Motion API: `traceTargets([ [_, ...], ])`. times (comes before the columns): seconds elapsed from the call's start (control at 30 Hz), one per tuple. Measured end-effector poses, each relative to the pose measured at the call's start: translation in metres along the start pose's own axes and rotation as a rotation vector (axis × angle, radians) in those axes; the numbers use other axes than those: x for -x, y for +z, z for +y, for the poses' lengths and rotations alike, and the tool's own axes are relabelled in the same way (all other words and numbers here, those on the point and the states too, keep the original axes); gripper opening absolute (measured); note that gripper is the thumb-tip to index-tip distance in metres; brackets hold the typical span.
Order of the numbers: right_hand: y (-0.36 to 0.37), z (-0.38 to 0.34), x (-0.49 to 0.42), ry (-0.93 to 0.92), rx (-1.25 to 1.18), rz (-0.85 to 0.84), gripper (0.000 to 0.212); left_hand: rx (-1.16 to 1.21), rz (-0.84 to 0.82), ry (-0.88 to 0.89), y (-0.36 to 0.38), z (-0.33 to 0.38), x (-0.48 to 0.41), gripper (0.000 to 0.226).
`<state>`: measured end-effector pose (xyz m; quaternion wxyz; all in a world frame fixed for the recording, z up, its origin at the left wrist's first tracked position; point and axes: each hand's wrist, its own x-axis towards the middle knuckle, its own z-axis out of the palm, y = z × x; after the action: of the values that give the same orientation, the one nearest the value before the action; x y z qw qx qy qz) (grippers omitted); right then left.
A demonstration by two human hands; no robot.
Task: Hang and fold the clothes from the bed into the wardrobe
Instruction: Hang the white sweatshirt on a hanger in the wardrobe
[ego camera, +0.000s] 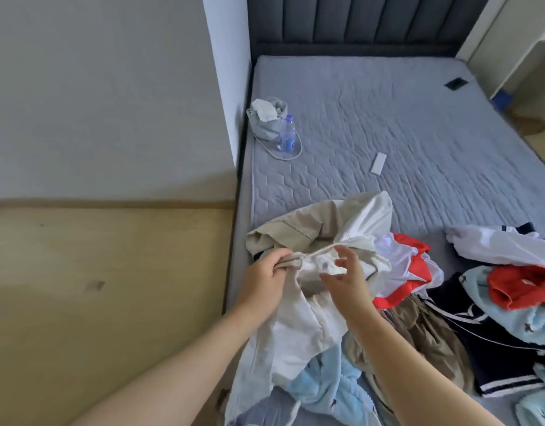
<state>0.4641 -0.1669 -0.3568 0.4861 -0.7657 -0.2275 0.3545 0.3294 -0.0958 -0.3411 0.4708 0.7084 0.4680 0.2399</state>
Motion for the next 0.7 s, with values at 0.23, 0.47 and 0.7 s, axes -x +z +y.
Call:
traceTargets([
  [0.23,0.040,-0.037,0.028,-0.220,0.387,0.329,0.038,0.051,-0.052,0.227,-0.097,0.043,0.021,0.029],
  [0.47,0.050,-0.099,0.046,-0.299,0.075,0.248,0.019,0.141,0.056,0.169,-0.144,0.051,0.038,0.025],
  [0.7,0.039,-0.170,0.075,-0.587,-0.054,-0.030,0.036,0.171,-0.168,0.063,-0.109,0.068,0.043,0.064],
])
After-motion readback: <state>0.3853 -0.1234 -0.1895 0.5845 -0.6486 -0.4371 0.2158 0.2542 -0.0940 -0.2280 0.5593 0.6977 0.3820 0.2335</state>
